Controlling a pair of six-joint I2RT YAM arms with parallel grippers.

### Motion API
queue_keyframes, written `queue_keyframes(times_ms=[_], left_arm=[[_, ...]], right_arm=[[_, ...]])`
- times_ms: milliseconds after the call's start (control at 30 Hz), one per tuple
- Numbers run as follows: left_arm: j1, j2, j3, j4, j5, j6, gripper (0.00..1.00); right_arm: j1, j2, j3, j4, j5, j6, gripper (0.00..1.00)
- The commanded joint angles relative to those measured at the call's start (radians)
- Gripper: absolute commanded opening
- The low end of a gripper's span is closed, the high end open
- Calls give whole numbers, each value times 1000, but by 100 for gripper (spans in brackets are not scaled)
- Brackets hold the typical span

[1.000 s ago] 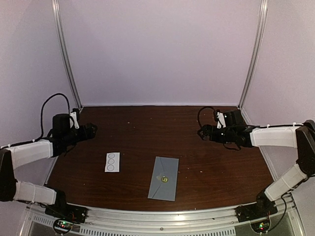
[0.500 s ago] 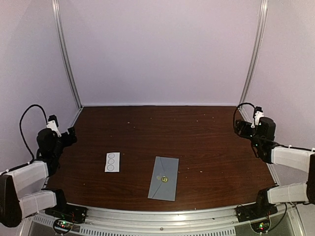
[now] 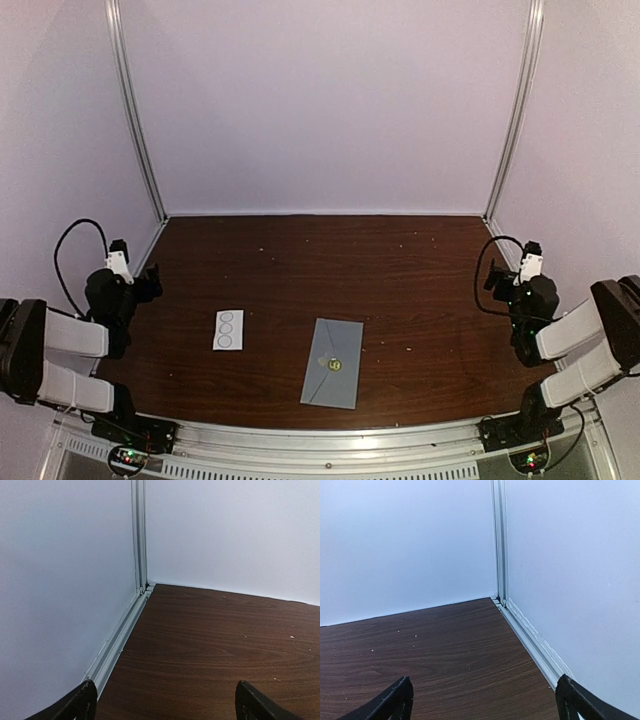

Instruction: Place the letter into the envelope and seal it

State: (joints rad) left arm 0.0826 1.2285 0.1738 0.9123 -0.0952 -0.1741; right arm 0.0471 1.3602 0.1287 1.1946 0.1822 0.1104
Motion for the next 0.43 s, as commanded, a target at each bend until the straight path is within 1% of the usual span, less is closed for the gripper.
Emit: queue_keyframes(times_ms=[0, 200, 400], left_arm=[[4, 34, 14, 114, -36, 8, 98], [4, 37, 18, 110, -18, 15, 98], [4, 25, 4, 126, -12, 17, 98]], right_arm=[[-6, 49, -27, 257, 40, -39, 100], [-6, 91, -23, 288, 47, -35, 100], [-7, 100, -20, 293, 39, -37, 100]])
